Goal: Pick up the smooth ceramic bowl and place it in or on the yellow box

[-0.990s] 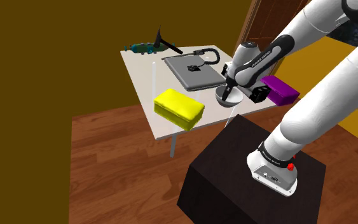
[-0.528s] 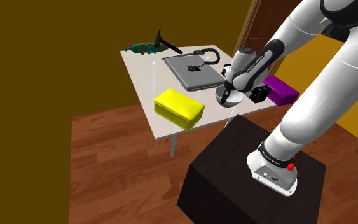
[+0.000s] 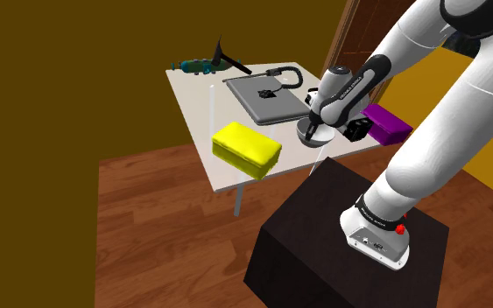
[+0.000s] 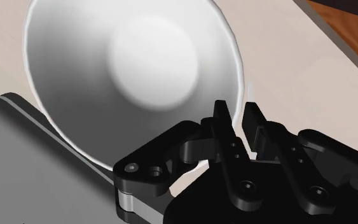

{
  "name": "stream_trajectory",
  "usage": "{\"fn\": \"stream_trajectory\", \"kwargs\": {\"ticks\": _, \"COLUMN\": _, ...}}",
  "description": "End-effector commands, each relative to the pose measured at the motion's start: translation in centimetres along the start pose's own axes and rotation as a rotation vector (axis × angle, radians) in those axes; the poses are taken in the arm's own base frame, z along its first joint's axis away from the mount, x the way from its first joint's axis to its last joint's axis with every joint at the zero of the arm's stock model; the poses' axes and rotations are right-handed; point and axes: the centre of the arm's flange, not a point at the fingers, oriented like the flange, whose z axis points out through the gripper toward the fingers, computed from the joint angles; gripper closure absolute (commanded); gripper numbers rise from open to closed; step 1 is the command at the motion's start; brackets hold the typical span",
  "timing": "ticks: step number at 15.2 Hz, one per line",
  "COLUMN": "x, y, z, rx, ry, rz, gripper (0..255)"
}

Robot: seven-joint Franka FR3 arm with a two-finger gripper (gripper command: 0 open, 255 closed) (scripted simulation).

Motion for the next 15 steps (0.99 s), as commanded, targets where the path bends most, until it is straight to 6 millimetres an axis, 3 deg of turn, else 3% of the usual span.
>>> {"fn": "stream_trajectory", "kwargs": {"ticks": 1, "x": 0.0, "y": 0.0, "z": 0.0, "rx": 0.000, "ry": 0.000, "rz": 0.000, "gripper": 255}}
{"fn": "stream_trajectory", "kwargs": {"ticks": 7, "x": 0.0, "y": 0.0, "z": 0.0, "rx": 0.000, "ry": 0.000, "rz": 0.000, "gripper": 255}}
{"fn": "stream_trajectory", "kwargs": {"ticks": 15, "x": 0.2, "y": 0.8, "z": -4.1, "rx": 0.000, "ry": 0.000, "rz": 0.000, "gripper": 255}}
